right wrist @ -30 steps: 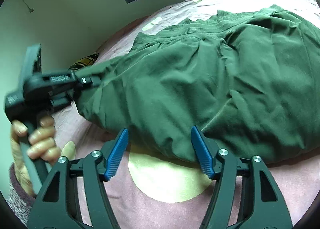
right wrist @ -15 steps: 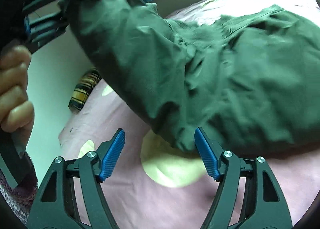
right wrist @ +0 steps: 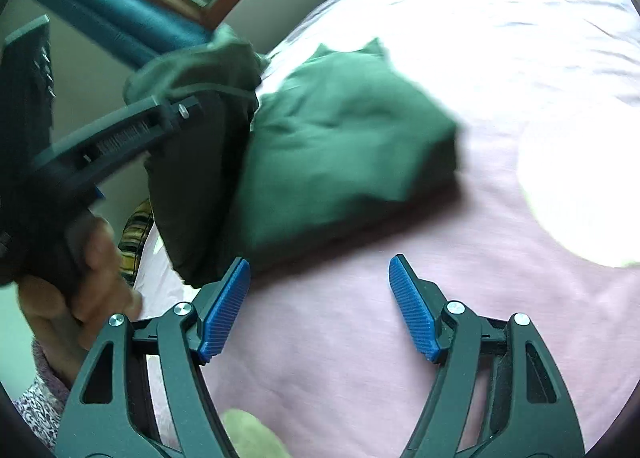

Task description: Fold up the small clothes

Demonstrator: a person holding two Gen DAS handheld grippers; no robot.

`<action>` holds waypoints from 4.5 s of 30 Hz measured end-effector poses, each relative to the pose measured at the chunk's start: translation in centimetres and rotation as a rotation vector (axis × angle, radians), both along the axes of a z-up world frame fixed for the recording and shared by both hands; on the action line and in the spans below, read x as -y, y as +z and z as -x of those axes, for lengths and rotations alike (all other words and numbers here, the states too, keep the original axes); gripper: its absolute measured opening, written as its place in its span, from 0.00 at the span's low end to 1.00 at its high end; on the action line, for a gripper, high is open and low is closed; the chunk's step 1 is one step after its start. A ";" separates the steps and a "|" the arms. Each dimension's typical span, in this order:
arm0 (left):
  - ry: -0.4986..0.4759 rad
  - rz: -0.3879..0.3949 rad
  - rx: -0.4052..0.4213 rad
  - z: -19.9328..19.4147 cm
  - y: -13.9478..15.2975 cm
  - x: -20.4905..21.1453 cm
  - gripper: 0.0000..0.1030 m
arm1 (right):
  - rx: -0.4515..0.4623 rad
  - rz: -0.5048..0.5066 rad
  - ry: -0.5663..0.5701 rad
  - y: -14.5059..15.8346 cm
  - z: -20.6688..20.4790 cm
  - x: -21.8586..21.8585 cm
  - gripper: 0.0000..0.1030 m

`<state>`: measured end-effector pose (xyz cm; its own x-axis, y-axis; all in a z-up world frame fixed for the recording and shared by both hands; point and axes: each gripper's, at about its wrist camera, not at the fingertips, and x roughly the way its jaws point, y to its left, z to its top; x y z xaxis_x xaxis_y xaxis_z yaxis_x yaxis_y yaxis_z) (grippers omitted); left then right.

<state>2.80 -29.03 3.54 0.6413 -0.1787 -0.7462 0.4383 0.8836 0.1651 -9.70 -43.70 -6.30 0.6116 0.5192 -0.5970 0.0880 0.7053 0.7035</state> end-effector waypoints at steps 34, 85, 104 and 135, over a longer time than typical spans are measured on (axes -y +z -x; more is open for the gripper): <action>0.242 0.134 -0.009 5.7 -4.5 -15.8 0.71 | -0.105 -0.189 0.159 5.5 -16.8 -0.5 0.71; 0.165 0.229 -0.210 2.3 -7.3 -15.9 0.82 | -0.051 -0.148 0.092 -3.1 -8.5 6.4 0.16; 0.033 0.364 -0.251 4.4 -6.0 -18.4 0.80 | 0.016 -0.167 0.108 1.0 -9.7 10.2 0.70; 0.132 0.514 -0.361 -21.2 -8.1 -13.4 0.61 | -0.078 -0.260 0.232 -4.3 -30.1 8.3 0.18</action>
<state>24.03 -15.66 -4.54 0.4065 -0.5084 -0.7592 0.2694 0.8606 -0.4321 20.39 -52.04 -10.61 0.4177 0.7793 -0.4672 0.0072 0.5113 0.8594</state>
